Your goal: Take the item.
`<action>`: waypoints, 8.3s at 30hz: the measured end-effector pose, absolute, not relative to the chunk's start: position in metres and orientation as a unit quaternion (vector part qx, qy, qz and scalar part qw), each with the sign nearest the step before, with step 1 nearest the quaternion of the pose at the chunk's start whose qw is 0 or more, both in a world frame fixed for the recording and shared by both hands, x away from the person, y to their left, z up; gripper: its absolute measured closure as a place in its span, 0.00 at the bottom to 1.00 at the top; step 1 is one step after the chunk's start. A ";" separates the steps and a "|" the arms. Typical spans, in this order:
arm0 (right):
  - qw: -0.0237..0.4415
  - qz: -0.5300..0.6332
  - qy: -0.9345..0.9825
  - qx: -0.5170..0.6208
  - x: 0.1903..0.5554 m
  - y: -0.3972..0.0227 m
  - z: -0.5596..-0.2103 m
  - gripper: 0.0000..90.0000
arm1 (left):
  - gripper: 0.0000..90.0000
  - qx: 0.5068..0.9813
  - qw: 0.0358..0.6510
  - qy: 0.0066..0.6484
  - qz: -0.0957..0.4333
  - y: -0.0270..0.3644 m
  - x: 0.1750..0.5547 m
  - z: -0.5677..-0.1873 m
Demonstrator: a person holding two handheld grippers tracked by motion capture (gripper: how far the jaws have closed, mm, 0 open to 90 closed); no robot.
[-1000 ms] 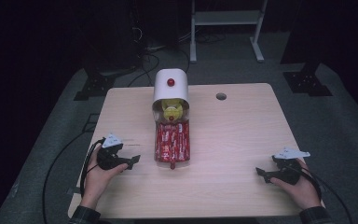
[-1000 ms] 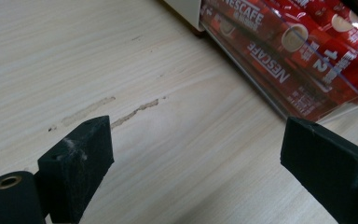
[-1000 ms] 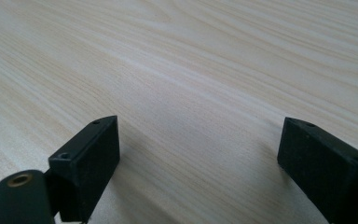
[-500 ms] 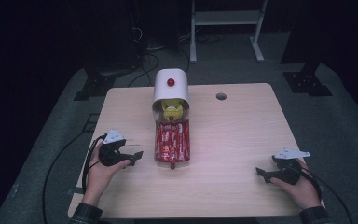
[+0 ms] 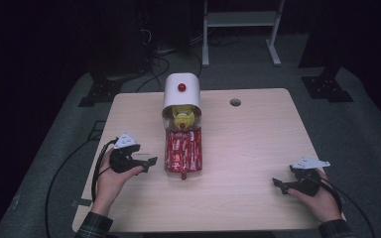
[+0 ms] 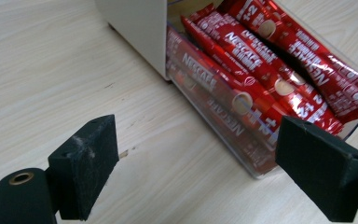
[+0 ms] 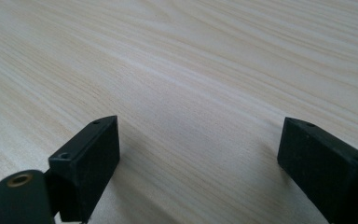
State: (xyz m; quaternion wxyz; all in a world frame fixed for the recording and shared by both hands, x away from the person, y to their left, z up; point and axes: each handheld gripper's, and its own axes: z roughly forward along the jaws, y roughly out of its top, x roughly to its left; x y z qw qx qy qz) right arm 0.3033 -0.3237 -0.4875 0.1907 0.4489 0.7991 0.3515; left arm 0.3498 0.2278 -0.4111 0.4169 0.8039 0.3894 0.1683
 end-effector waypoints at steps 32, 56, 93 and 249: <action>0.191 0.352 0.799 0.449 0.303 -0.324 -0.487 0.13 | 0.15 0.811 0.433 0.359 0.159 0.187 0.364 -0.393; 0.191 0.352 0.799 0.449 0.303 -0.324 -0.488 0.13 | 0.15 0.818 0.437 0.344 0.147 0.155 0.376 -0.395; 0.191 0.352 0.799 0.448 0.303 -0.324 -0.488 0.13 | 0.26 0.841 0.413 0.321 0.138 0.111 0.393 -0.413; 0.190 0.352 0.800 0.446 0.303 -0.324 -0.488 0.13 | 0.95 0.773 0.465 0.419 0.106 0.227 0.372 -0.379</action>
